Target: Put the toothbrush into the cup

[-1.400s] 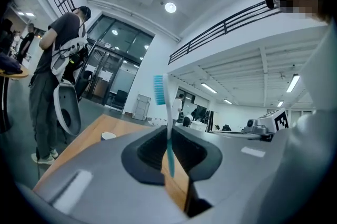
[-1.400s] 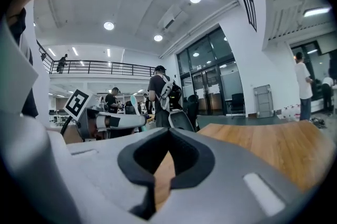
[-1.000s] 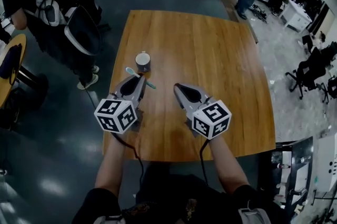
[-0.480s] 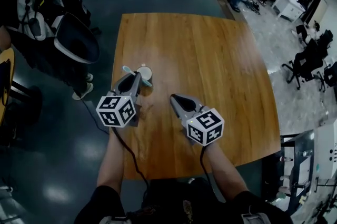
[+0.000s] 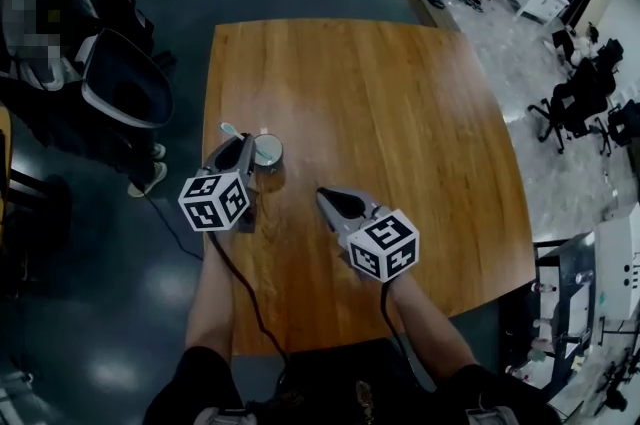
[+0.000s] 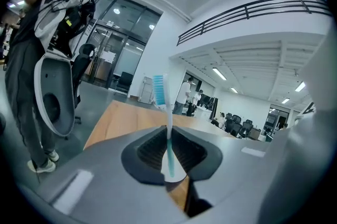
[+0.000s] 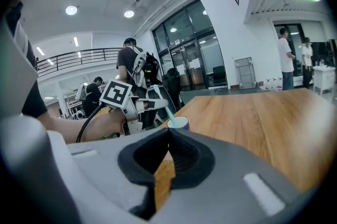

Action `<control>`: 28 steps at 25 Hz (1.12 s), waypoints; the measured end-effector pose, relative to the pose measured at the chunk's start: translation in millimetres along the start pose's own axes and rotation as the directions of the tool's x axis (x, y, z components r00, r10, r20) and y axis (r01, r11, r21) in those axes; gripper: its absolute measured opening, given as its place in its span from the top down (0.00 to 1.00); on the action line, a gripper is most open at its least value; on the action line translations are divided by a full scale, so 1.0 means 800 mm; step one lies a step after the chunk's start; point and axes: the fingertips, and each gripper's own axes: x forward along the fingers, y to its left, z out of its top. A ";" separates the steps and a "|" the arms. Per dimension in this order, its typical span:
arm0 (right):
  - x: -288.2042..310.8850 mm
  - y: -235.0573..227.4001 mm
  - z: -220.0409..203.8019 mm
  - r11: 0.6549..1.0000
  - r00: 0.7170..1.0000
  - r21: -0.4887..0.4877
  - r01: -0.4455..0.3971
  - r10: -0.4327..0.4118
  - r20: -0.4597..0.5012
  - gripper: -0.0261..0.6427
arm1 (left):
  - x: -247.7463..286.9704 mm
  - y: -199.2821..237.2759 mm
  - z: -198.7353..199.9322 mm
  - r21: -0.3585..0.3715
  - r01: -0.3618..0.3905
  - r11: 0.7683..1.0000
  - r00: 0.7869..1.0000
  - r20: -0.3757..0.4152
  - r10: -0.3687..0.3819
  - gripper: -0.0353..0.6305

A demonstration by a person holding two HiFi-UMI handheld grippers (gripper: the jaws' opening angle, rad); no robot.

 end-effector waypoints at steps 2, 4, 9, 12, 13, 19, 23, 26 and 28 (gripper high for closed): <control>-0.001 -0.007 -0.005 1.000 1.000 0.011 0.004 -0.004 -0.006 0.96 | 0.007 0.005 -0.013 -0.008 -0.016 1.000 1.000 -0.018 0.016 0.89; -0.003 -0.011 -0.011 1.000 1.000 0.024 0.004 -0.003 -0.012 0.96 | 0.012 0.007 -0.023 -0.008 -0.032 0.999 0.999 -0.028 0.032 0.89; 0.001 -0.014 -0.020 1.000 1.000 0.030 -0.002 0.003 -0.026 0.96 | 0.022 0.022 -0.042 -0.020 -0.069 0.997 0.997 -0.042 0.068 0.89; 0.008 -0.015 -0.022 0.999 0.999 0.033 -0.003 0.004 -0.033 0.96 | 0.025 0.032 -0.051 -0.038 -0.072 0.997 0.996 -0.049 0.070 0.89; 0.010 -0.015 -0.022 0.999 0.999 0.033 -0.002 0.003 -0.035 0.96 | 0.026 0.033 -0.053 -0.043 -0.070 0.997 0.996 -0.051 0.067 0.89; 0.008 -0.017 -0.026 0.999 0.999 0.036 0.002 0.000 -0.046 0.96 | 0.034 0.033 -0.069 -0.057 -0.073 0.996 0.995 -0.079 0.068 0.89; 0.005 -0.022 -0.026 0.999 0.999 0.038 0.008 -0.006 -0.047 0.96 | 0.037 0.035 -0.069 -0.056 -0.076 0.996 0.995 -0.073 0.071 0.88; 0.000 -0.021 -0.028 0.999 0.999 0.040 0.010 -0.008 -0.042 0.96 | 0.034 0.037 -0.075 -0.065 -0.078 0.995 0.994 -0.086 0.072 0.73; -0.003 -0.020 -0.030 0.999 0.999 0.044 0.010 -0.008 -0.037 0.96 | 0.030 0.038 -0.077 -0.070 -0.079 0.994 0.993 -0.091 0.072 0.71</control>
